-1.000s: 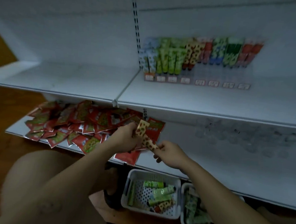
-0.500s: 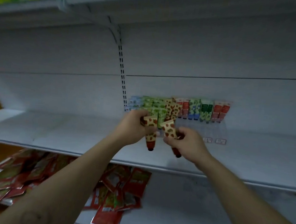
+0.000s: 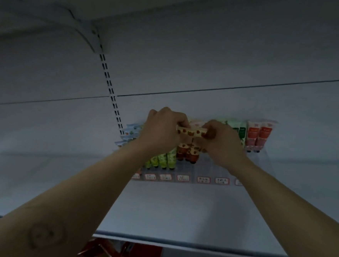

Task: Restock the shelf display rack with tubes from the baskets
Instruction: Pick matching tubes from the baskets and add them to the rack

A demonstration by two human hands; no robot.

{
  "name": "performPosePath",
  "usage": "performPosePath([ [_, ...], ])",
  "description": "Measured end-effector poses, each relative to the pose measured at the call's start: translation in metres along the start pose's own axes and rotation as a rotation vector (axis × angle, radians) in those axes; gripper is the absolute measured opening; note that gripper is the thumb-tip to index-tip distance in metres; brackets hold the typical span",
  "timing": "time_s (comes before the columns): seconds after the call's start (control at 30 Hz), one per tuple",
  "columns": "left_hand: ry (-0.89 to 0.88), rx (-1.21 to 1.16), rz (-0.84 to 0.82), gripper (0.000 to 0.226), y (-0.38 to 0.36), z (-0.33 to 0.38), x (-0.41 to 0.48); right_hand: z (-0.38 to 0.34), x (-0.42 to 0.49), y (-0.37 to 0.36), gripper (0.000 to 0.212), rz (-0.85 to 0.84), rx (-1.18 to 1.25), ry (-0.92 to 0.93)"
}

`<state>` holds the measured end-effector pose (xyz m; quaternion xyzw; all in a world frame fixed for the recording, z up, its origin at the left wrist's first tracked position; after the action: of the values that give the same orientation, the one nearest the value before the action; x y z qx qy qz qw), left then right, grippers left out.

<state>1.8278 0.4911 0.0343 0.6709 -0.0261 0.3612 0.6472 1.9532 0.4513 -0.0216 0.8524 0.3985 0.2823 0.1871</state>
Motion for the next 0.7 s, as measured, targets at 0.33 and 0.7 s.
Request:
performPosePath([
  [0.33,-0.045,0.241,-0.053,0.028,-0.041,-0.016,-0.002,0.021,0.005,-0.032,0.027,-0.015,0.068,-0.011],
  [0.7,-0.154,0.263,-0.089,0.017,-0.049,-0.007,-0.005,0.016,0.001,-0.027,0.022,0.005,-0.046,-0.016],
])
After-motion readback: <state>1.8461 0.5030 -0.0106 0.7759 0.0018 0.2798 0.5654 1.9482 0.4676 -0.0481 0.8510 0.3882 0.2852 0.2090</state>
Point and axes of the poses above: each hand's wrist, its own x-axis towards the middle knuckle, its own y-axis out of the back of the hand, z = x × y, the point moved 10 cm from there along x, towards the middle knuckle, and after that the axes turned 11 degrees about -y, right-handed, at the moved point
